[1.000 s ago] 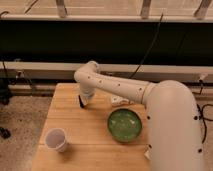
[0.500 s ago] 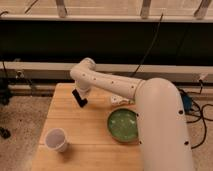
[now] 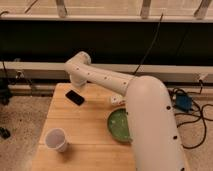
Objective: Knock the eraser over
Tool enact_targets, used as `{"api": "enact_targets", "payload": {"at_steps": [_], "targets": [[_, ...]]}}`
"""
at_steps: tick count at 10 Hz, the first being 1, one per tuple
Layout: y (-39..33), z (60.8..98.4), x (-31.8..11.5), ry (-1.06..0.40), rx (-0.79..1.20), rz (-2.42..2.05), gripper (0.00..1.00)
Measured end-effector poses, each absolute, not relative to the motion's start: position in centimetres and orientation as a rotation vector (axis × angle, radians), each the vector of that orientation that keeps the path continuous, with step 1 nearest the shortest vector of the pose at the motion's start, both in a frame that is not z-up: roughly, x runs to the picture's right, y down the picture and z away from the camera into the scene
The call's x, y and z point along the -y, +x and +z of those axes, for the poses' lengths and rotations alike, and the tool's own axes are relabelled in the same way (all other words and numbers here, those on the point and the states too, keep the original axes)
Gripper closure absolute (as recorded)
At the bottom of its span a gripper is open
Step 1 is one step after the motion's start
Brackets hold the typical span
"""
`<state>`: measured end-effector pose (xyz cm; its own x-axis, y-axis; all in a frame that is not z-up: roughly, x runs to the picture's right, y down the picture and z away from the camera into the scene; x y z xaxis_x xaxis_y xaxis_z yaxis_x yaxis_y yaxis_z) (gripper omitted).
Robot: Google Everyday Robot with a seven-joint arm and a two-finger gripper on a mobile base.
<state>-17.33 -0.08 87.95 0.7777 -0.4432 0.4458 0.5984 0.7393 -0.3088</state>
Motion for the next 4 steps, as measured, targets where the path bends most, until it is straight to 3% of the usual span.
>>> {"api": "enact_targets", "payload": {"at_steps": [2, 4], "targets": [[-17.5, 87.4, -0.6, -0.521, 0.377, -0.585, 1.00], [-16.0, 87.9, -0.8, -0.482, 0.350, -0.583, 1.00]]}}
